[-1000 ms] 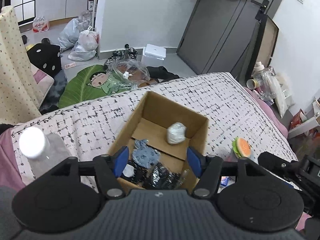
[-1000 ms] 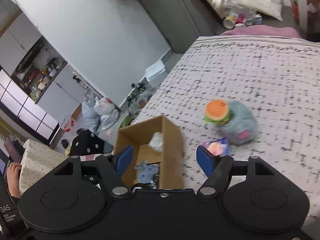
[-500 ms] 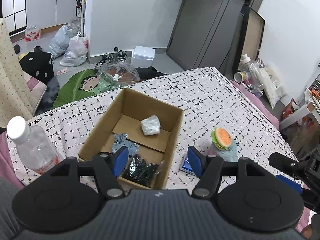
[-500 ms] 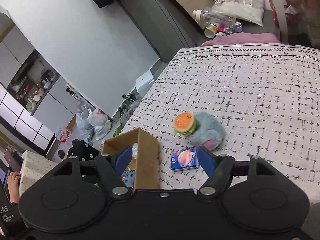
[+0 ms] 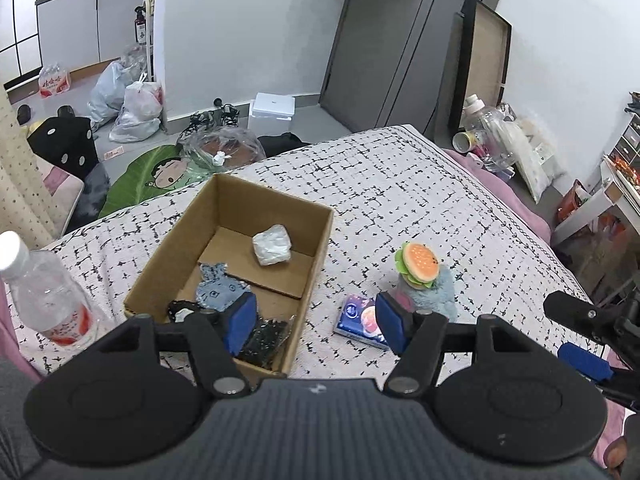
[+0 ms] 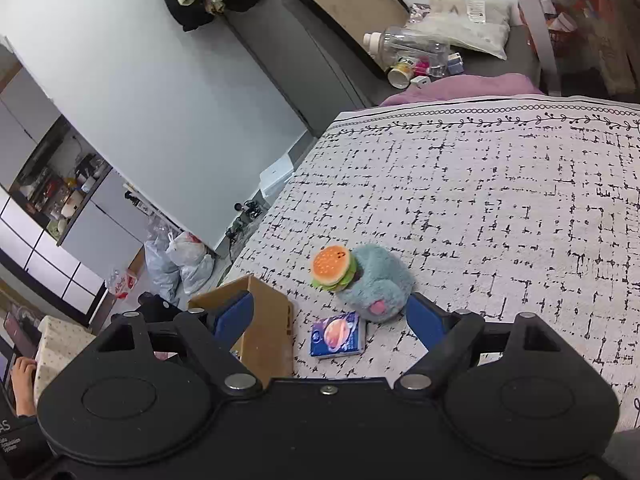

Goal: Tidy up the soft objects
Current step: 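Move the left gripper to the tissue pack while the right gripper approaches the hamburger toy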

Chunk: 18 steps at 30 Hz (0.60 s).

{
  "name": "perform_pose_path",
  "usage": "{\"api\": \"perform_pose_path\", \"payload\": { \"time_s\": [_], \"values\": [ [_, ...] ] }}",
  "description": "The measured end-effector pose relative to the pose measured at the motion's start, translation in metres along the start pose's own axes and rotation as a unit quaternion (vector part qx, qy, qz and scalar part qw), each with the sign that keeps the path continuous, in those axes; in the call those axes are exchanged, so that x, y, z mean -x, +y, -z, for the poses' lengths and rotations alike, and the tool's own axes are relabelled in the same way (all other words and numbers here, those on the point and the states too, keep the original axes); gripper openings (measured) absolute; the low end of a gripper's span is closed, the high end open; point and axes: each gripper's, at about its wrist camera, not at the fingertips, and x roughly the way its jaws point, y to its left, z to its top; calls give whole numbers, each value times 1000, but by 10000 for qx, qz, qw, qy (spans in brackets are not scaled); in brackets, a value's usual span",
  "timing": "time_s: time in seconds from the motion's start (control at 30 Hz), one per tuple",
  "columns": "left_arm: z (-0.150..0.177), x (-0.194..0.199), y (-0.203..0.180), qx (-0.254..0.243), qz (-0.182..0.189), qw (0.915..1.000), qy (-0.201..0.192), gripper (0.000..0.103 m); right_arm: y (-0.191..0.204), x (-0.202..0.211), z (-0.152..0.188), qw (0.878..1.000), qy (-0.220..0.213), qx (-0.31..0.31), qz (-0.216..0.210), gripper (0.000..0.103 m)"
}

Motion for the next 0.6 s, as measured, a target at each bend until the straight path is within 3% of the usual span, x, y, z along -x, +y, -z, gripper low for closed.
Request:
{"api": "perform_pose_path", "payload": {
  "time_s": [0.3, 0.6],
  "values": [
    [0, -13, -18, -108, -5, 9999, 30, 64, -9, -17, -15, 9999, 34, -17, -93, 79],
    [9, -47, -34, -246, -99, 9990, 350, 64, 0, -48, -26, 9980, 290, 460, -323, 78]
  ]
}}
